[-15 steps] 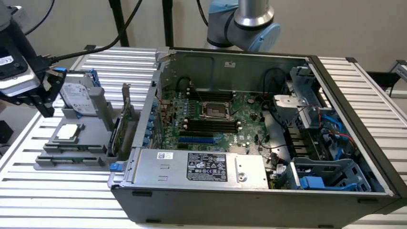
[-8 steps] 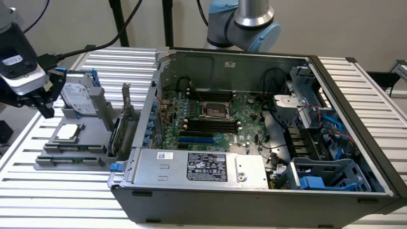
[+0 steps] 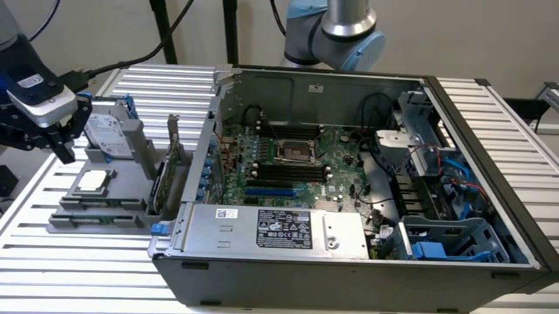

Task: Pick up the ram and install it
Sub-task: 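Pick up the ram and move it above insertion slot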

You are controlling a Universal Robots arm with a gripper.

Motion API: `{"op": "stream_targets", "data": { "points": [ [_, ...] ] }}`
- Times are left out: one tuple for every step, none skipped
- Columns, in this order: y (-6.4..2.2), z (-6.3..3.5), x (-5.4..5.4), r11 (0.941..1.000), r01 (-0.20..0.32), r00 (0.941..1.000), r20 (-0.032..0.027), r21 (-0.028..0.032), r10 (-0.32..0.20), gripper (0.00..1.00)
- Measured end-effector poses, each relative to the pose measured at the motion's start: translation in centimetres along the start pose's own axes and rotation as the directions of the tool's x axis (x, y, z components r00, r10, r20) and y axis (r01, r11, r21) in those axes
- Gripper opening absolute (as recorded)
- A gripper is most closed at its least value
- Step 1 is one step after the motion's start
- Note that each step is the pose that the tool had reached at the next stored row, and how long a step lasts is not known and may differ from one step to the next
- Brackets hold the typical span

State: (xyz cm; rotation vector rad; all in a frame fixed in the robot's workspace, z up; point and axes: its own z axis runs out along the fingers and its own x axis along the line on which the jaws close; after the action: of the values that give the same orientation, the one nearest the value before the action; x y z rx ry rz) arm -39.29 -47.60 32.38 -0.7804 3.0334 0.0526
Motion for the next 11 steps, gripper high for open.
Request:
{"op": "stream_targets", "data": {
  "points": [
    [0.0, 0.04, 0.0, 0.9998, 0.018, 0.9998, -0.0006, -0.0003, -0.018, 0.11],
    [0.0, 0.08, 0.0, 0.9994, 0.036, 0.9994, -0.0011, -0.0006, -0.036, 0.11],
    [0.0, 0.11, 0.0, 0.9986, 0.054, 0.9986, -0.0017, -0.001, -0.054, 0.11],
    [0.0, 0.16, 0.0, 0.9974, 0.072, 0.9974, -0.0021, -0.0013, -0.072, 0.11],
    [0.0, 0.19, 0.0, 0.996, 0.09, 0.996, -0.0027, -0.0017, -0.09, 0.11],
    [0.0, 0.24, 0.01, 0.9942, 0.107, 0.9942, -0.0031, -0.002, -0.107, 0.11],
    [0.0, 0.28, 0.01, 0.9919, 0.127, 0.9919, -0.0038, -0.0024, -0.127, 0.11],
    [-0.01, 0.32, 0.01, 0.9895, 0.145, 0.9895, -0.0042, -0.0028, -0.145, 0.11],
    [-0.01, 0.36, 0.01, 0.9867, 0.163, 0.9867, -0.0047, -0.0032, -0.163, 0.11],
    [-0.01, 0.4, 0.01, 0.9836, 0.18, 0.9836, -0.0052, -0.0036, -0.18, 0.11],
    [-0.01, 0.44, 0.01, 0.9802, 0.198, 0.9802, -0.0056, -0.004, -0.198, 0.11]
  ]
}}
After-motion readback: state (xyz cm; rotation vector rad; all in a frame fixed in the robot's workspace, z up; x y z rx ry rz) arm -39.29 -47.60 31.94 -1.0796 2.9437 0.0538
